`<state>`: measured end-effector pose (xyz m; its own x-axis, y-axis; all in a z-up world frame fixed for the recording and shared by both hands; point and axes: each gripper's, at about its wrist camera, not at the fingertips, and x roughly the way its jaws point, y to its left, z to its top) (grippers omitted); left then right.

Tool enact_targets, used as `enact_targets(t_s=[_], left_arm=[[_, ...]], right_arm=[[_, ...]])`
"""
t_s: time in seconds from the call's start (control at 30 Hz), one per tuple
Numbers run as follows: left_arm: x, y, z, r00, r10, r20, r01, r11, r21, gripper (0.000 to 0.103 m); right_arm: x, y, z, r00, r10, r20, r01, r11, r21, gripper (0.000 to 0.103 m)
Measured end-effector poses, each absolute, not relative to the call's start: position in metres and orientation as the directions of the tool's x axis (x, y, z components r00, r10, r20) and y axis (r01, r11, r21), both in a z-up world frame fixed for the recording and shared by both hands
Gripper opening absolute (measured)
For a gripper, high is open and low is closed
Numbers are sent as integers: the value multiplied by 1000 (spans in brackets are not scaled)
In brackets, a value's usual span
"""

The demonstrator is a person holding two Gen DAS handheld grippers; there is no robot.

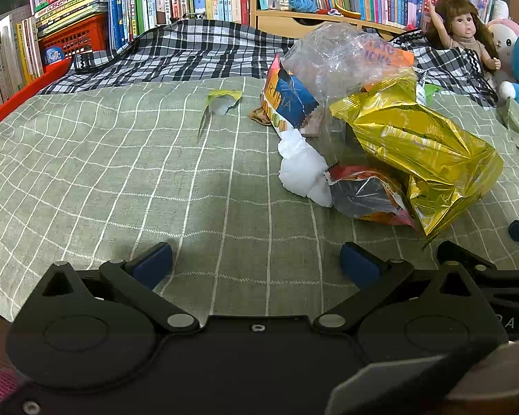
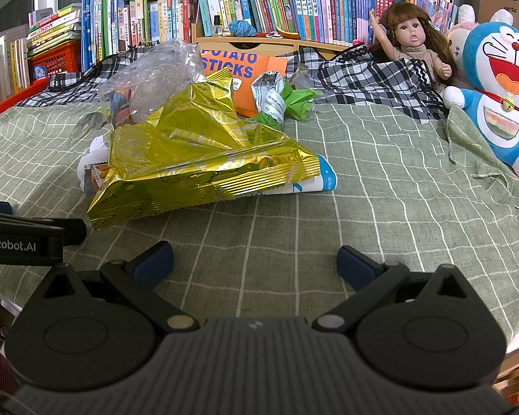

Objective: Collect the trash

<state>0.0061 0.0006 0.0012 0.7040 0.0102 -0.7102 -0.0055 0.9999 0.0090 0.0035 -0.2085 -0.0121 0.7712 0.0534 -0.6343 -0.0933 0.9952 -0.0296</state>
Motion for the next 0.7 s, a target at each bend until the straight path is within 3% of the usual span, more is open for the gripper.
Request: enact_targets(t_s=[0.7], left_arm=[[6, 1, 1, 704, 9, -710, -5, 1000, 9, 103]], right_arm=[[1, -209, -13, 779, 56, -624, -92, 995, -26, 103]])
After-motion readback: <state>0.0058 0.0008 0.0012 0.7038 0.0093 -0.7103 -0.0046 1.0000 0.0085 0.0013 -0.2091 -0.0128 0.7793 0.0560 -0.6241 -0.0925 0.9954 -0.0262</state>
